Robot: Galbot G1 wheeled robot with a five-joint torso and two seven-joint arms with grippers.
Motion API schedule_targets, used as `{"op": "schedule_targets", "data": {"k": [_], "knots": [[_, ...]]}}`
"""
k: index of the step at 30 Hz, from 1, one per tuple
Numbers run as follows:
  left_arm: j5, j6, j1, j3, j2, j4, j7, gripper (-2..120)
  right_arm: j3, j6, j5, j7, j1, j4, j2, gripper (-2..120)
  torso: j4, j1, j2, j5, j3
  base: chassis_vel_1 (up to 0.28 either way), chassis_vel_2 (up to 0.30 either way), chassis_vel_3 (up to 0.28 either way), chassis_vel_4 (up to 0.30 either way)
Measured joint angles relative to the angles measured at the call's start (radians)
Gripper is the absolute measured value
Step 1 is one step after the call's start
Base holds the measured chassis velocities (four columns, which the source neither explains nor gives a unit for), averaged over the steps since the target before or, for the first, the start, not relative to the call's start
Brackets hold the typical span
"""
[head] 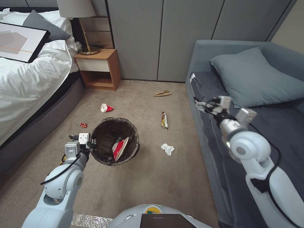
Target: Pick up the trash bin, then pick up the garbage from the floor and place it into the trash bin.
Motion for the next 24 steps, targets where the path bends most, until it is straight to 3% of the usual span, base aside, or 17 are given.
{"op": "schedule_targets", "data": {"k": [1, 4, 6, 7, 9, 10, 24], "knots": [[0.0, 0.0, 0.0, 0.0, 0.0, 0.0, 0.0, 3, 0.0, 0.0, 0.0, 0.0, 0.0, 0.0, 0.0, 100, 0.0, 0.0, 0.0, 0.0, 0.0, 0.0, 0.0, 0.0, 0.0], [-0.002, 0.0, 0.004, -0.002, -0.001, 0.0, -0.001, 3, 0.069, 0.053, -0.134, -0.035, -0.125, 0.022, 0.122, 100, -0.0004, 0.0, 0.0, 0.0002, 0.0, 0.0, 0.0, 0.0, 0.0], [-0.001, 0.0, 0.004, -0.002, -0.002, -0.001, -0.002, 3, 0.082, 0.068, -0.168, -0.041, -0.147, 0.025, 0.153, 100, -0.0004, 0.0, 0.0, -0.0002, 0.0, 0.0, 0.0, 0.0, 0.0], [-0.001, 0.0, 0.005, -0.001, -0.004, -0.004, -0.003, 3, 0.111, 0.111, -0.235, -0.053, -0.185, 0.026, 0.214, 100, -0.0002, 0.0, 0.0, -0.0001, 0.0, 0.0, 0.0, 0.0, 0.0], [-0.001, 0.0, 0.005, -0.001, -0.005, -0.005, -0.003, 3, 0.119, 0.124, -0.252, -0.056, -0.195, 0.026, 0.229, 100, -0.0001, 0.0, 0.0, 0.0, 0.0, 0.0, 0.0, 0.0, 0.0], [-0.001, 0.0, 0.007, -0.001, -0.006, -0.007, -0.003, 3, 0.146, 0.174, -0.307, -0.069, -0.224, 0.021, 0.274, 100, -0.0003, 0.0, 0.0, -0.0003, 0.0, 0.0, 0.0, 0.0, 0.0], [0.041, 0.0, 0.019, 0.009, -0.023, -0.008, 0.013, 3, 0.208, 0.392, -0.519, -0.158, -0.308, 0.002, 0.402, 100, -0.0002, 0.0, 0.0, -0.0003, 0.0, 0.0, 0.0, 0.0, 0.0]]}}
